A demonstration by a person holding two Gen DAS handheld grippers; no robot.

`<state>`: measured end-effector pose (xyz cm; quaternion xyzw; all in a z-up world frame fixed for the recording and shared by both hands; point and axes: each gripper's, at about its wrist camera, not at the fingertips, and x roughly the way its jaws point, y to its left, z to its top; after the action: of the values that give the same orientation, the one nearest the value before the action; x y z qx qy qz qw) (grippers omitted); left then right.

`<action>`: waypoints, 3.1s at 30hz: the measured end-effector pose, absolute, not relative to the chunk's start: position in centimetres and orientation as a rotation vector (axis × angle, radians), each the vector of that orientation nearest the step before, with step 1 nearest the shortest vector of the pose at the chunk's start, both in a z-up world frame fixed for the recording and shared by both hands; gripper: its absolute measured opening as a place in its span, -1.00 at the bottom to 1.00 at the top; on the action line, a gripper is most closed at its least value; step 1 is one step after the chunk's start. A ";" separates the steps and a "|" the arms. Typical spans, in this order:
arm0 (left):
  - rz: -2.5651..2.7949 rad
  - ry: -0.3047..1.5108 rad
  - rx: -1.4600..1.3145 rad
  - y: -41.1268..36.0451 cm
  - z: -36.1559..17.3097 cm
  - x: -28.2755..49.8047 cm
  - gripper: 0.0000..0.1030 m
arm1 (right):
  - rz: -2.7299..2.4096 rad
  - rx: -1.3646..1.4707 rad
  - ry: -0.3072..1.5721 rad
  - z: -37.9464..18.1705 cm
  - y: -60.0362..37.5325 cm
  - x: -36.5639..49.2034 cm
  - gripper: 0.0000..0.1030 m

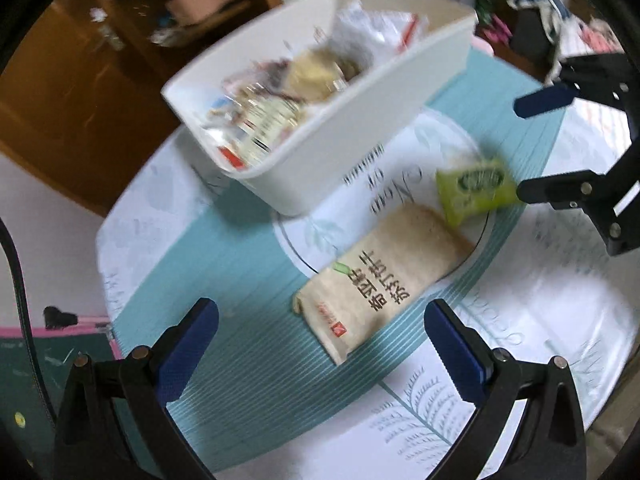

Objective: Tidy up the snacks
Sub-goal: 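Grasp the beige biscuit packet with the left tool while the right tool grasps the green packet, then lift the beige and green packets up over the white bin, then open both tools to drop the packets into the bin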

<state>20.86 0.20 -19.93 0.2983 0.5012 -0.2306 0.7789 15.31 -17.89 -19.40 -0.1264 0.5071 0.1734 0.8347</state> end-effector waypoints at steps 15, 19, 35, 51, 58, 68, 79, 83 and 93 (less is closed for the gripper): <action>-0.615 1.174 0.664 -1.8 -24.6 24.5 0.99 | 0.448 -0.303 1.082 -24.0 -17.6 16.5 -0.09; -0.658 1.213 0.589 -2.1 -24.8 25.2 0.72 | 0.430 -0.275 1.070 -23.9 -17.9 16.3 -0.12; -0.458 1.248 0.408 -2.6 -24.3 21.5 0.16 | 0.358 -0.119 1.072 -23.5 -18.7 15.1 -0.23; -0.324 1.138 0.106 0.6 -20.5 17.5 0.12 | 0.345 -0.020 0.991 -20.2 -18.9 12.6 -0.23; -0.348 0.981 0.112 -0.4 -13.3 18.1 0.09 | 0.337 0.002 0.857 -14.3 -19.3 12.8 -0.23; -0.316 0.777 0.151 -3.6 -2.4 24.4 0.10 | 0.245 -0.001 0.654 -3.1 -21.3 17.9 -0.23; -0.244 0.717 0.154 -6.6 3.6 31.5 0.10 | 0.118 0.051 0.572 3.8 -25.0 25.3 -0.23; -0.225 0.752 0.146 -7.0 2.9 33.3 0.10 | 0.098 0.068 0.601 3.4 -25.8 27.5 -0.23; -0.191 0.859 0.163 -7.4 -2.9 36.1 0.11 | 0.103 0.060 0.742 -1.4 -25.1 29.8 -0.21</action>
<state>36.13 -7.39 -2.94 0.0788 0.4154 -0.0921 0.9015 29.81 -25.12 -1.43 0.0291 0.3624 0.0505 0.9302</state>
